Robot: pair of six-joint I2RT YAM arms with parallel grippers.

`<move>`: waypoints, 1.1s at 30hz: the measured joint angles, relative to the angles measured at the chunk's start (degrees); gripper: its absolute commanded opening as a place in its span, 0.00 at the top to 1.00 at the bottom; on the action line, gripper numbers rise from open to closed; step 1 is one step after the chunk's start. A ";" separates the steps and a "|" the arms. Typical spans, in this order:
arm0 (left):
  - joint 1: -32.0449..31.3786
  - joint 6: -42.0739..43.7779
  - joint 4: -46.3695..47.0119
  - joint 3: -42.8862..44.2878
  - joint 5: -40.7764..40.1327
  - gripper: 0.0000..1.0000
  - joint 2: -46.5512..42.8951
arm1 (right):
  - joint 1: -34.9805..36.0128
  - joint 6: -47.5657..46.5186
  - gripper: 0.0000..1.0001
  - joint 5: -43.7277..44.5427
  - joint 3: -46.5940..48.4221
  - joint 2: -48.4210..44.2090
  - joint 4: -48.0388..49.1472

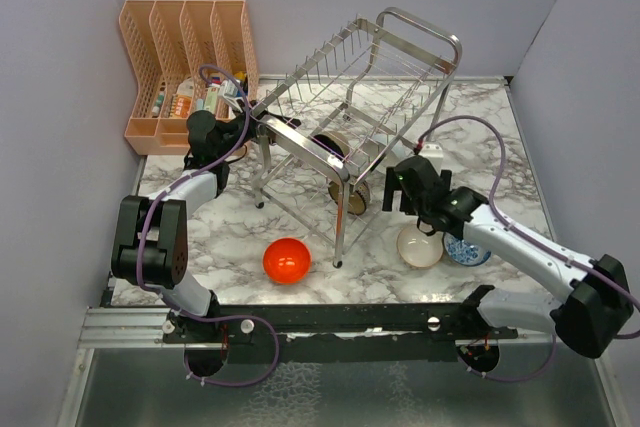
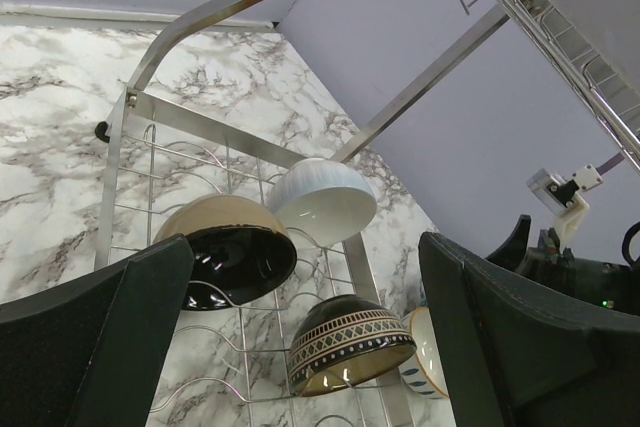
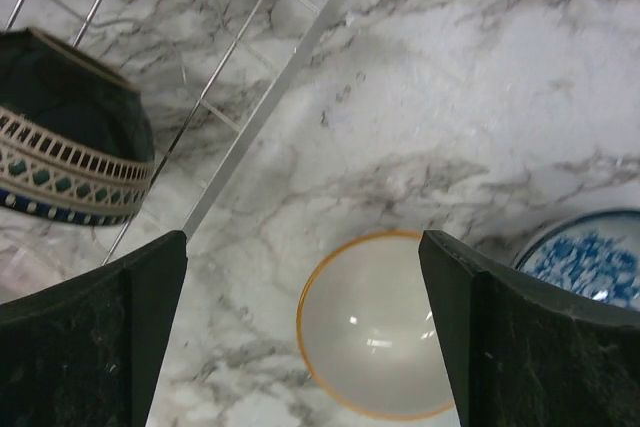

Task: Load the bowls into the dish rack
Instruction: Pick up the bowl from the center of the board.

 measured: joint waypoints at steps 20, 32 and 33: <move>0.09 0.59 -2.60 0.13 0.17 0.01 0.00 | 0.00 29.42 0.20 -18.91 -0.76 -15.10 -29.86; 0.09 0.59 -2.60 0.13 0.20 0.01 0.00 | 0.00 38.40 0.26 -18.32 -8.31 -13.62 -29.57; 0.09 0.59 -2.58 0.13 0.22 0.01 0.00 | 0.00 38.62 0.29 -17.86 -8.31 -13.05 -29.44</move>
